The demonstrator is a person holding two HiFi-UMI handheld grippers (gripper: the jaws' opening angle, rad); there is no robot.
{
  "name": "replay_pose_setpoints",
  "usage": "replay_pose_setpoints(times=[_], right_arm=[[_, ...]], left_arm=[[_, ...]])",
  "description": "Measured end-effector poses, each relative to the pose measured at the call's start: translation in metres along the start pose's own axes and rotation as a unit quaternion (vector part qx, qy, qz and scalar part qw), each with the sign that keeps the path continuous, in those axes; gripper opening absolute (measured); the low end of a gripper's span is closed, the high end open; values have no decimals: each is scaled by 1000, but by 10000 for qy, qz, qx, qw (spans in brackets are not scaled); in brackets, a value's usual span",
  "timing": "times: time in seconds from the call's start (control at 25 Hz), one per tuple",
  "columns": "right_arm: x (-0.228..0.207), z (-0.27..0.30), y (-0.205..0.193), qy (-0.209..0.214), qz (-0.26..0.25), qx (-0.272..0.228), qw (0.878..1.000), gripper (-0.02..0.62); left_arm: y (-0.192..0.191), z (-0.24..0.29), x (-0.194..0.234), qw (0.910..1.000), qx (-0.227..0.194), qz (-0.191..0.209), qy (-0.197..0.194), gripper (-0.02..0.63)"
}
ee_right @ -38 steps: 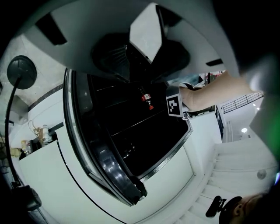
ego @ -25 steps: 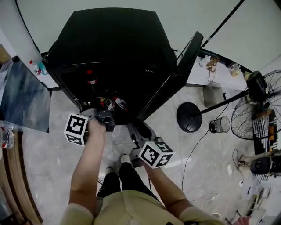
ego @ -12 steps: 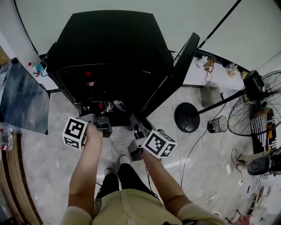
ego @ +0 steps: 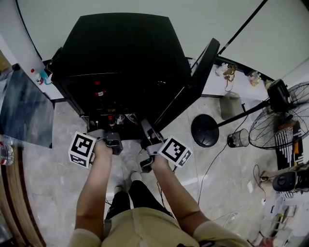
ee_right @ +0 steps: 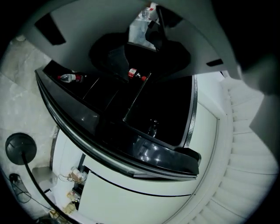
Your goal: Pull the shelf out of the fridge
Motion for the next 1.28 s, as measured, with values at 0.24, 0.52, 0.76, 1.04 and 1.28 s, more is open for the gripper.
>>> replay_pose_setpoints(times=[0.24,0.52,0.76,1.04,1.28], right_arm=[[-5,10,4,165,336,-138,9992,175],[-7,22,8,112,373,-219,9990,181],[-12,26,13,53,397,-327,9987,181],[-10,29,16,18,204,-475,9987,141],[-3,27,17,27,-307,-578,9979,87]], left_arm=[[0,-7,1,10000,13,-39,-48,40],[1,-14,1,9999,108,-28,-93,41],[2,-24,3,9999,149,24,-39,41],[2,-31,6,9997,179,26,-134,41],[4,-36,6,9984,290,328,-371,54]])
Point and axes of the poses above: the fingertips, and each gripper's own axes: z forward along the fingers, x to its left, y out of its top, the point moved 9 cm from there along -z, backward along the fingers, and after that the axes turned 5 degrees about z, right-handed, at the moved point
